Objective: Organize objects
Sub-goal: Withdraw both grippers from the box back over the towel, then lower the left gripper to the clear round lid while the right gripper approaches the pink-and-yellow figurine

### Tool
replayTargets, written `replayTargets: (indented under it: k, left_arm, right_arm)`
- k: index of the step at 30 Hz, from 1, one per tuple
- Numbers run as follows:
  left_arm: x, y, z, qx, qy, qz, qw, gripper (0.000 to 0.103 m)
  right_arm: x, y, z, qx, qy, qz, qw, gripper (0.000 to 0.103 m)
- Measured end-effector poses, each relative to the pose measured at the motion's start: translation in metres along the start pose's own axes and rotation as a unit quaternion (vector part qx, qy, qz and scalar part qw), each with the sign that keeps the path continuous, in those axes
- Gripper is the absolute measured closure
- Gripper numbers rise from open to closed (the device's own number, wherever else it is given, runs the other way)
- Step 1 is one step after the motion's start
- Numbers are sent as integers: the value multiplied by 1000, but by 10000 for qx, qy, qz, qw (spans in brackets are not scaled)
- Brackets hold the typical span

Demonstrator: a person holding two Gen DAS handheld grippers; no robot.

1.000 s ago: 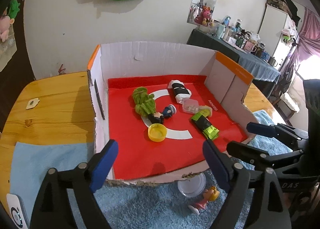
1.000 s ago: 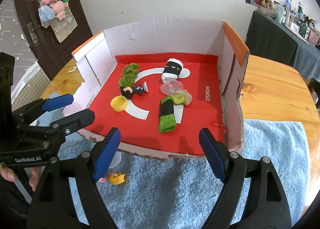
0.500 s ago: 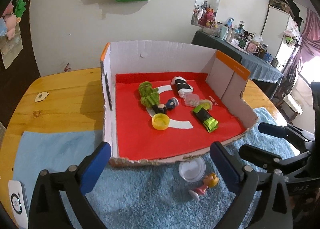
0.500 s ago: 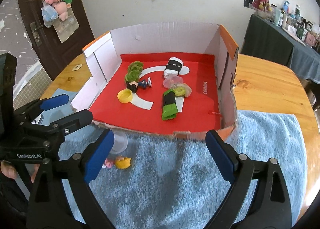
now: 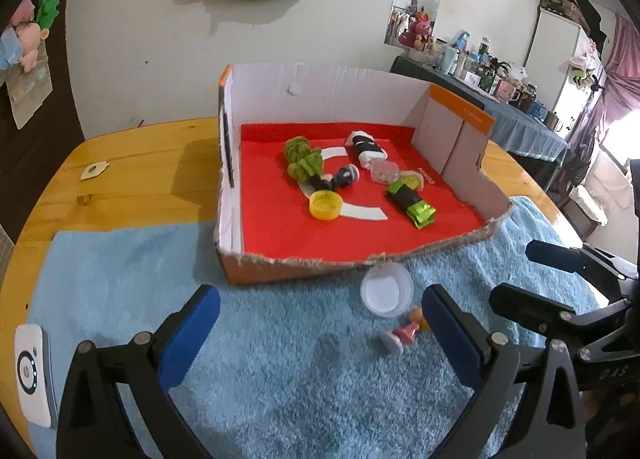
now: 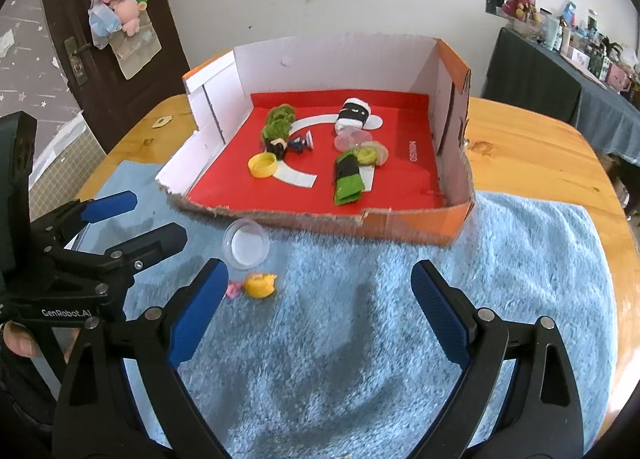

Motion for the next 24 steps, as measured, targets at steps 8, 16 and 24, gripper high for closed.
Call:
replayTargets:
  k: [8, 16, 24]
  left_arm:
    - [3, 7, -18, -64, 124, 70, 9999, 0]
    - [13, 11, -37, -70, 325, 133, 9994, 0]
    - [13, 26, -42, -190, 389, 240, 9988, 0]
  right_arm:
    - [6, 8, -18, -26, 116, 23, 9999, 9]
    - [17, 11, -33, -102, 284, -27, 9995, 6]
    - [31, 28, -36, -289, 430, 49, 9986, 6]
Point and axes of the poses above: each gripper's, at about its wrist camera, not at the fingertips, and x roughly the way its jaws point, y to its left, z to its top, the point moved 6 cm from there along x, roughly the way its jaws point, and after that the axes turned 1 degree about y, right-handed, at the moved point
